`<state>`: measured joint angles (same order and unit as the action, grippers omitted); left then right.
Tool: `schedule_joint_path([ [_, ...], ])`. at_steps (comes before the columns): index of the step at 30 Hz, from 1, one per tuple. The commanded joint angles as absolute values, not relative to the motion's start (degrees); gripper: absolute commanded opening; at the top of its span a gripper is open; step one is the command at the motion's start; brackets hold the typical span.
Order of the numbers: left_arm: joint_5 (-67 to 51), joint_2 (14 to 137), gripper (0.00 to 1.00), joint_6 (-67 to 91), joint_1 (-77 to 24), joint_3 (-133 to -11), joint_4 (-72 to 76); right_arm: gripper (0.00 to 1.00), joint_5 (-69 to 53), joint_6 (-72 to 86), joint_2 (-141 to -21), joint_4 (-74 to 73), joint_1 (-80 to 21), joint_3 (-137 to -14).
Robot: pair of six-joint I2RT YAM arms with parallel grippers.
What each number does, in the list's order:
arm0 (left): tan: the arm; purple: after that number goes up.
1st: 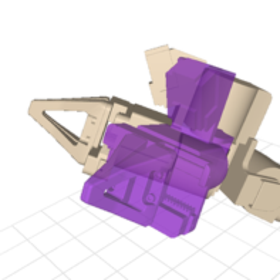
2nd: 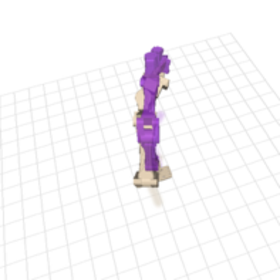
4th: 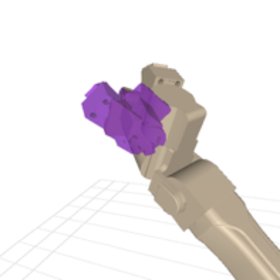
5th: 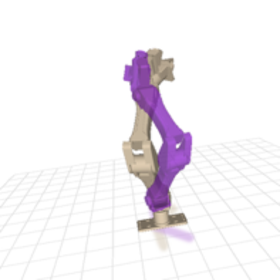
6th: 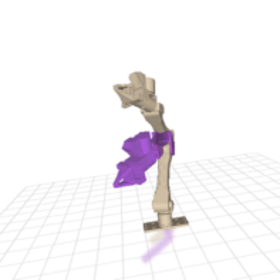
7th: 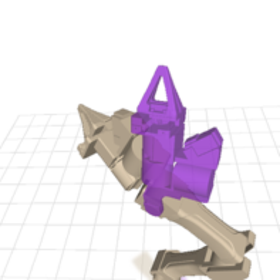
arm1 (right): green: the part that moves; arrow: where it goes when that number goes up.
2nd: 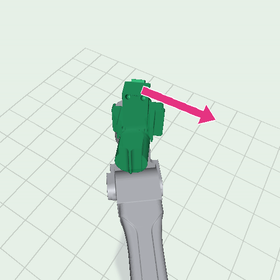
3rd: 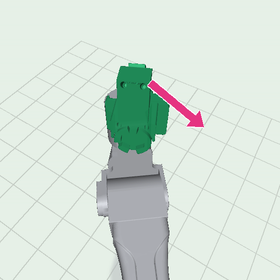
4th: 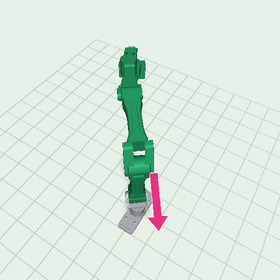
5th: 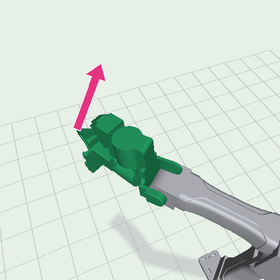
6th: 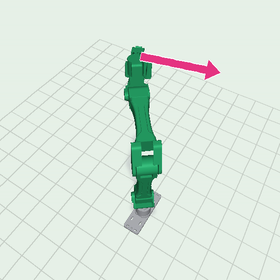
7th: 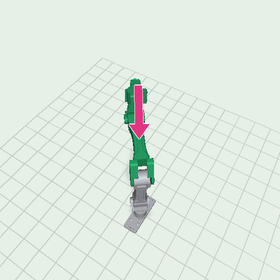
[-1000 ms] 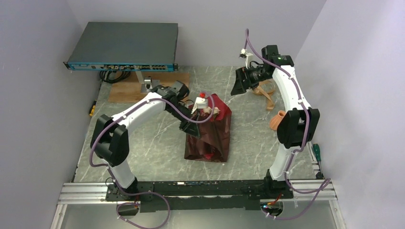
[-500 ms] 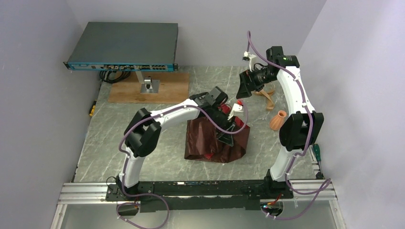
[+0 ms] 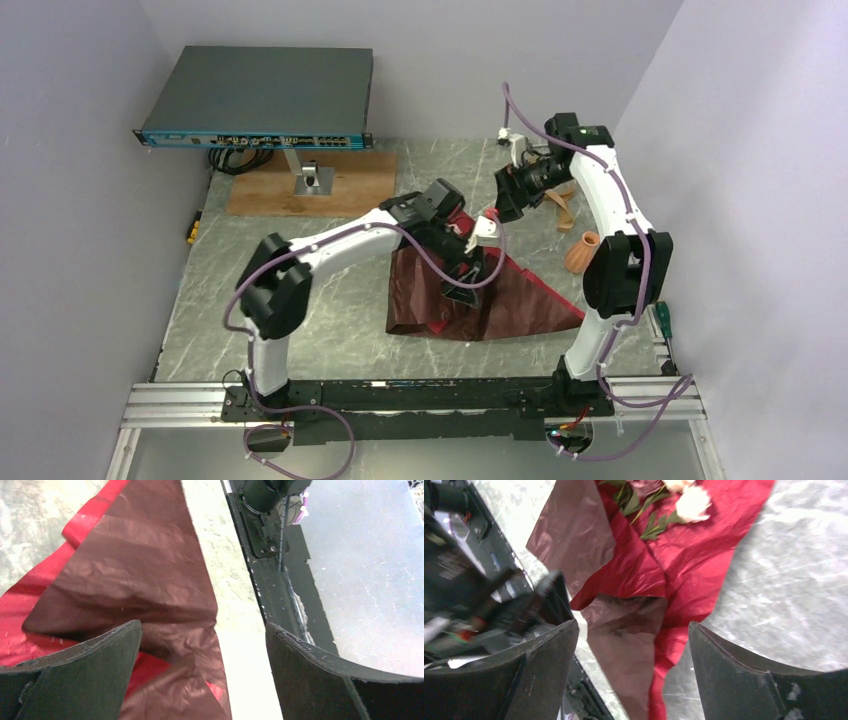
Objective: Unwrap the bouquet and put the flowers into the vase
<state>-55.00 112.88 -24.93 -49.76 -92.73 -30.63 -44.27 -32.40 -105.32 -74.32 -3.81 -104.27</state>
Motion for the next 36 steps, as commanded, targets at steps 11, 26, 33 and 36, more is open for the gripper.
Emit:
schedule_joint_path([
  [11, -46.2, 91.2, 0.64, -32.0, -38.4, -71.3, -30.5, 0.43, -46.6, -32.9, -101.8, -68.7, -11.3, -81.9],
  [26, -29.2, 103.3, 0.38, -36.8, -34.5, -66.7, -27.3, 0.35, -39.7, -26.7, -109.4, -55.5, -12.6, -73.6],
  [33, -29.9, 109.8, 0.36, -34.8, -30.9, -71.8, -25.8, 0.33, -33.1, -23.8, -113.5, -51.7, -9.7, -75.1],
  [36, -30.4, 112.6, 0.36, -33.6, -29.5, -74.5, -24.3, 0.33, -31.7, -23.4, -115.3, -50.5, -8.6, -77.3],
])
